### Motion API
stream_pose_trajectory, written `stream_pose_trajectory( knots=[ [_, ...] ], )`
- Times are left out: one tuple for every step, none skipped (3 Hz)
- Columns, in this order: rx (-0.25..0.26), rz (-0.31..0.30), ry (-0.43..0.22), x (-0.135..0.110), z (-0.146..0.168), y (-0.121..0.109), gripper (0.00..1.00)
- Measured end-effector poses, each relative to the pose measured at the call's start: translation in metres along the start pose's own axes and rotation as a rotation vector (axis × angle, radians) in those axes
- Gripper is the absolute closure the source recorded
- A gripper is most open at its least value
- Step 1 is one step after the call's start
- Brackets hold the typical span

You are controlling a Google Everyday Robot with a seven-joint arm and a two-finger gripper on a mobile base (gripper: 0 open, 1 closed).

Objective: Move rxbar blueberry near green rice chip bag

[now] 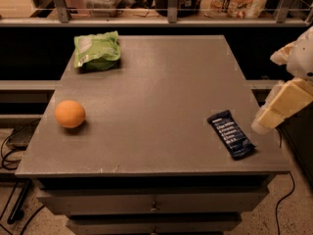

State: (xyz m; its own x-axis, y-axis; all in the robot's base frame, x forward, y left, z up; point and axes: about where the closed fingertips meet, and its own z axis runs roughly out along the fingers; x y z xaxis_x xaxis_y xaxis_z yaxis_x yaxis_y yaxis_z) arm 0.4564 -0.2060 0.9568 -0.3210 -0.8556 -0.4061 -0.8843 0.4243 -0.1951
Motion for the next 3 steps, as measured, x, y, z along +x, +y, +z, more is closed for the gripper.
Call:
stream_pose_trajectory(
  knots=[
    [0.01, 0.047, -0.056, -0.008, 0.0212, -0.0026, 0.0],
    [0.021, 0.048, -0.065, -0.0101, 0.0214, -0.0046, 0.0],
    [-0.014, 0.102, -0.101, -0.0101, 0.0278, -0.003, 0.0]
  ],
)
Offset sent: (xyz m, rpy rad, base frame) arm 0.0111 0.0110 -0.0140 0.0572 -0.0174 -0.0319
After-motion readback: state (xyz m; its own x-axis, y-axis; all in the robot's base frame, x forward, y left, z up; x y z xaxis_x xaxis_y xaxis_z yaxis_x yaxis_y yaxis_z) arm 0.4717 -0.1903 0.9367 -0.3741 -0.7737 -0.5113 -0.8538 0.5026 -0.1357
